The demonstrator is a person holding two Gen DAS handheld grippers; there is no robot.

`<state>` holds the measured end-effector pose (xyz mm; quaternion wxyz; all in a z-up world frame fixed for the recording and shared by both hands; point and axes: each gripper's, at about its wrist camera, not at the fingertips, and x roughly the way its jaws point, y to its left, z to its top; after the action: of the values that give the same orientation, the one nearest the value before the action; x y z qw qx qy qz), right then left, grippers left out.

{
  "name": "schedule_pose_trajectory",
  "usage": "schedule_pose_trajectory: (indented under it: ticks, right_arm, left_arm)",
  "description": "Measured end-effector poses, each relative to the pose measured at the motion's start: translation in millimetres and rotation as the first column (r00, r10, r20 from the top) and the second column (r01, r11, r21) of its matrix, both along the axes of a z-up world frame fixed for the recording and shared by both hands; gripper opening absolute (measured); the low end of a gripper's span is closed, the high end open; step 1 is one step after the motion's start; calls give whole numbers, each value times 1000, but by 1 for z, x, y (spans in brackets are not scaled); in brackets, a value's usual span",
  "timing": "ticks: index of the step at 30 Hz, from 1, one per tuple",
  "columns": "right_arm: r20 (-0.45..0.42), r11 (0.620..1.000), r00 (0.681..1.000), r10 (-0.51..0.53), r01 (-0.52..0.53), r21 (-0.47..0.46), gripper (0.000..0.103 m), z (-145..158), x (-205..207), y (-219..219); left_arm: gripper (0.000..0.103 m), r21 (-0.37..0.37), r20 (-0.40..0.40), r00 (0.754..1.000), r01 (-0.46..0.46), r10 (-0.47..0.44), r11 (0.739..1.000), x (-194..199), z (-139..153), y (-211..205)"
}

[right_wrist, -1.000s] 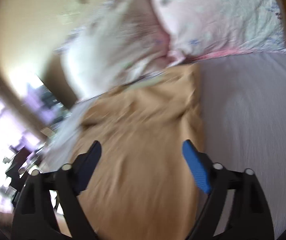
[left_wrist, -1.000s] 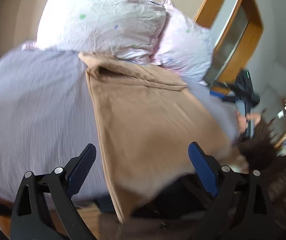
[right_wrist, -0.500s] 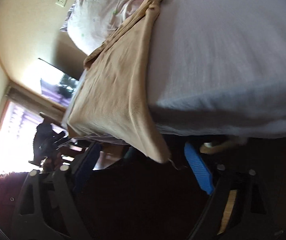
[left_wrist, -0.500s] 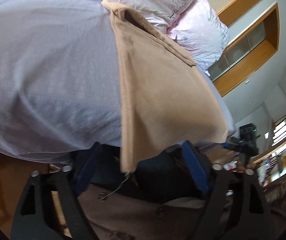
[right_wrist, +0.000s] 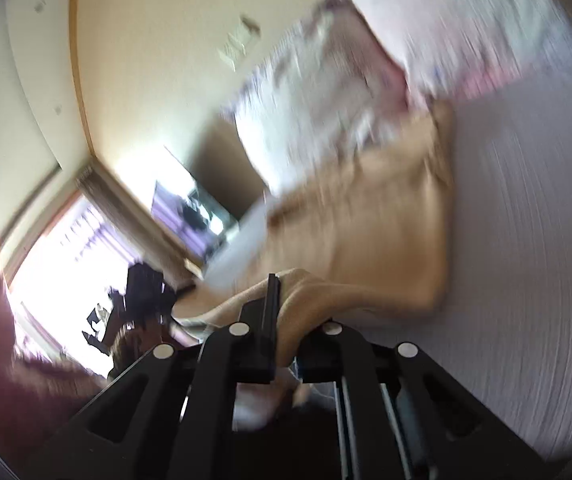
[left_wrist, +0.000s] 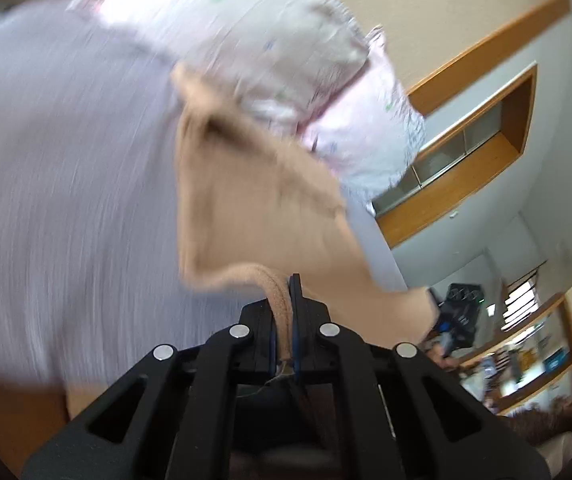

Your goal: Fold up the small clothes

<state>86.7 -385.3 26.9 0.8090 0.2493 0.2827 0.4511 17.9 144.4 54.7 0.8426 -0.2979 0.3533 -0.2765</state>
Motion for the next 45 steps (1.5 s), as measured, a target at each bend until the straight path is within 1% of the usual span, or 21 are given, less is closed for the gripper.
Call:
schedule_pose_trajectory:
  ticks: [2,5,8,11,16,17,19,20,23,26,28,30,32,35,36,37,40,41,42,44,45]
  right_arm:
    - [20,998,998,-65,65,22,6,22,42,8]
    - [-41,981,981,-191,192,35,6,37,132,26]
    - [-162,951,939,-305,308,-4,6,19,213,36]
    - [-259,930,894,-367,360,-76,6,-6,267,45]
    - [-358,904,830,-427,407,-134,8,-33,315,53]
    - [-371,899,820,-436,413,-143,12,-36,319,54]
    - [-387,888,801,-457,432,-156,56,-42,324,54]
    - [-385,881,794,-470,446,-157,61,-43,327,54]
    - [-360,865,787,-500,474,-165,64,-45,335,55]
    - [-275,837,791,-546,503,-214,65,-36,342,57]
    - [-211,834,808,-550,522,-179,66,-22,334,53]
    - [-150,846,833,-532,518,-126,70,-6,315,48]
    - [-88,846,848,-523,504,-173,74,6,297,47]
    - [-36,791,835,-549,505,-345,71,9,293,48]
    - [-45,773,832,-553,491,-403,58,3,299,51]
    - [-89,773,834,-545,458,-439,47,-6,307,50]
    - [-190,770,813,-550,405,-494,42,-26,323,51]
    - [-207,766,811,-546,385,-514,32,-34,329,53]
    - [-188,739,807,-560,384,-554,14,-39,332,55]
    - [-153,719,792,-591,432,-544,14,-35,322,51]
    - [-137,713,788,-601,451,-537,21,-32,317,51]
  left_arm:
    - [4,27,41,999,-29,28,999,36,18,-1]
    - [4,57,50,993,-108,105,992,122,35,-1]
    - [4,110,-7,985,-170,172,979,201,24,1]
    - [4,144,-82,973,-203,216,969,252,4,5]
    - [4,68,-207,954,-205,215,976,289,-26,18]
    - [4,46,-221,953,-204,209,978,294,-30,21]
    - [5,-44,-265,945,-212,193,976,298,-36,33]
    - [6,-90,-290,939,-218,184,972,301,-39,38]
    - [8,-220,-338,925,-255,171,942,309,-47,54]
    - [21,-242,-331,924,-282,194,929,309,-48,64]
    - [85,-218,-278,919,-344,280,913,295,-40,74]
    - [90,-223,-212,921,-371,327,901,278,-31,85]
    - [90,-171,-208,935,-323,286,931,267,-28,84]
    - [90,-91,-229,943,-266,239,960,251,-34,75]
    - [90,-74,-248,946,-236,211,969,242,-41,69]
    - [90,-72,-258,946,-220,195,973,237,-46,64]
    - [90,-34,-287,945,-175,158,984,224,-57,51]
    - [90,-11,-295,943,-163,153,987,220,-60,47]
    - [89,2,-284,947,-158,152,987,220,-59,44]
    - [89,22,-281,950,-133,134,991,219,-55,34]
    - [89,11,-283,952,-119,117,993,219,-56,28]
